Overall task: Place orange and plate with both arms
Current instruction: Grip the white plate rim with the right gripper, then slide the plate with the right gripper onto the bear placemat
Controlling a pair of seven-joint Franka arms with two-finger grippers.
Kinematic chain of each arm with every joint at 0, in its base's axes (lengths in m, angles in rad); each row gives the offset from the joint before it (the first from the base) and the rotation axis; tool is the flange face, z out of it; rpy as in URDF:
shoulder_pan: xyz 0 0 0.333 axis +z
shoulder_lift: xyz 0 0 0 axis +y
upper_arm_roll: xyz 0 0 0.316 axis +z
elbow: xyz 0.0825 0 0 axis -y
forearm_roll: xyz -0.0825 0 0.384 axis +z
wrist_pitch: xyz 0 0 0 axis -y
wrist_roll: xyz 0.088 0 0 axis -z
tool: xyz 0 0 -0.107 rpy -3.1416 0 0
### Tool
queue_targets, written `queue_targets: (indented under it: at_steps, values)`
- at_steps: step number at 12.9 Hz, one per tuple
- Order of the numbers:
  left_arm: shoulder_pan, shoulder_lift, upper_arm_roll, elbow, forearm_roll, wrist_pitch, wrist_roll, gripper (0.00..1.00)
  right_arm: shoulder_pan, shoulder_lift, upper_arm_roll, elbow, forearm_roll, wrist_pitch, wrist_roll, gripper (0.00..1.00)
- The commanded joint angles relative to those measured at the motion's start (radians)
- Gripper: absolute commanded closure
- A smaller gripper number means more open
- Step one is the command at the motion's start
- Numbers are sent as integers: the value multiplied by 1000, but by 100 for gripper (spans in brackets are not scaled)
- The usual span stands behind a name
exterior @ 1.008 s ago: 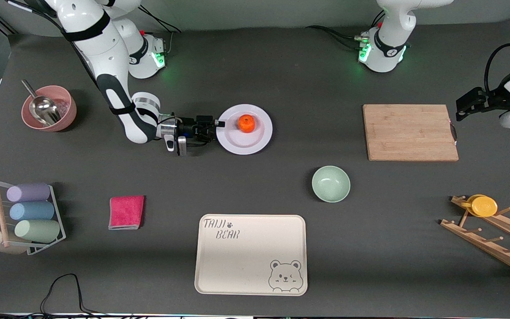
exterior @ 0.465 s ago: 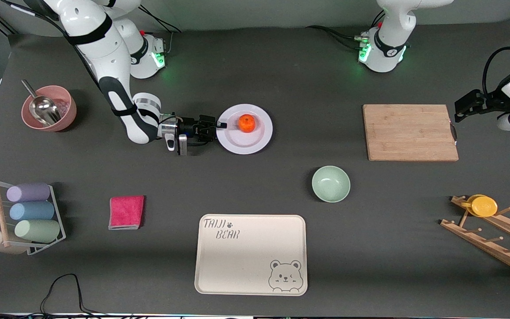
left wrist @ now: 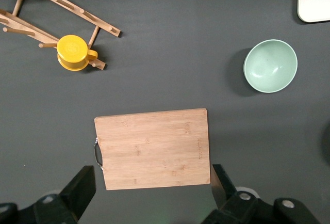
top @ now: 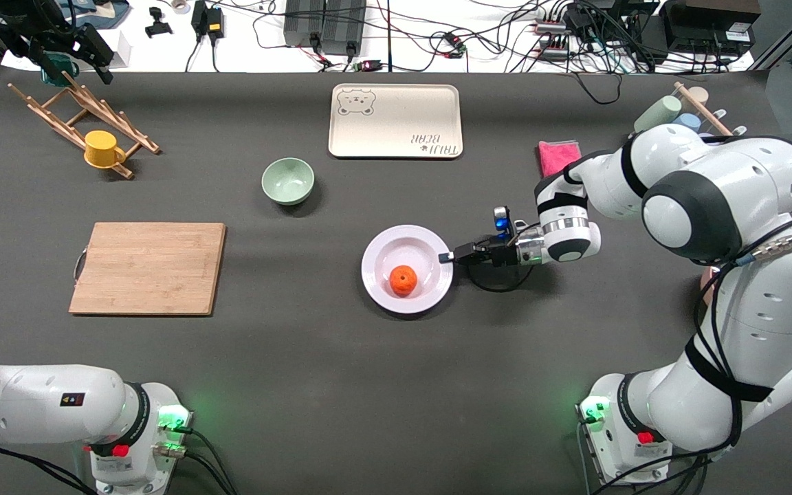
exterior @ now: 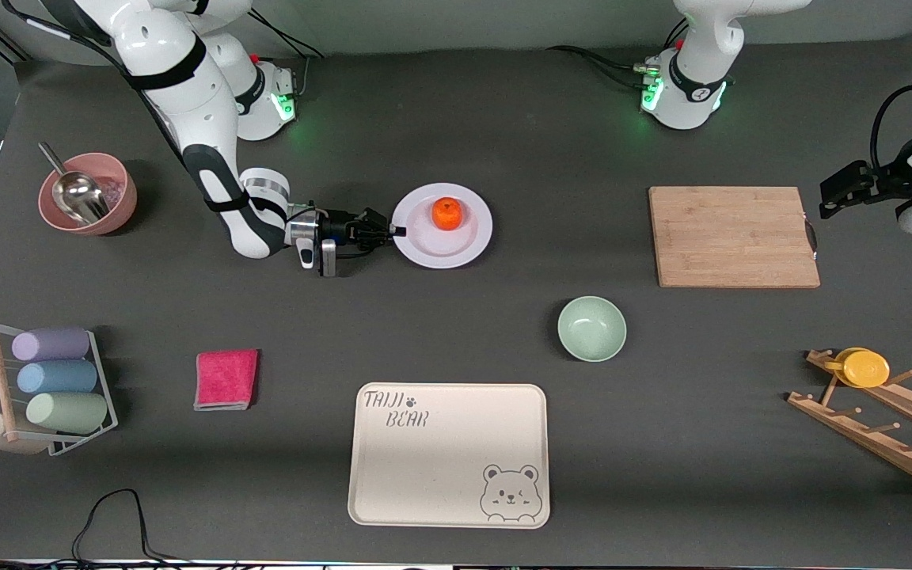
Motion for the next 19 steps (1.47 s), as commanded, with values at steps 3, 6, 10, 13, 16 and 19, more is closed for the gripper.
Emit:
queue_targets:
  at_steps: [3, 6, 10, 13, 16, 19]
  values:
    - [-9, -19, 6, 0, -3, -39, 4, 0, -25, 97, -6, 34, 13, -159, -25, 100]
    - [-14, -3, 6, -3, -8, -27, 4, 0, -68, 71, -5, 38, -16, -166, 128, 100]
    - [-17, 1, 4, 0, -16, -15, -10, 0, -90, 43, -8, 151, -72, -159, 364, 100]
    - [-11, 1, 4, 0, -16, -9, -9, 0, -85, 45, -31, 299, -79, -135, 536, 100]
    - [-13, 1, 3, 0, -16, -9, -9, 0, -85, 97, -74, 485, -141, -98, 625, 100]
    - [-13, 1, 3, 0, -16, -9, -9, 0, -84, 215, -112, 714, -157, -72, 679, 100]
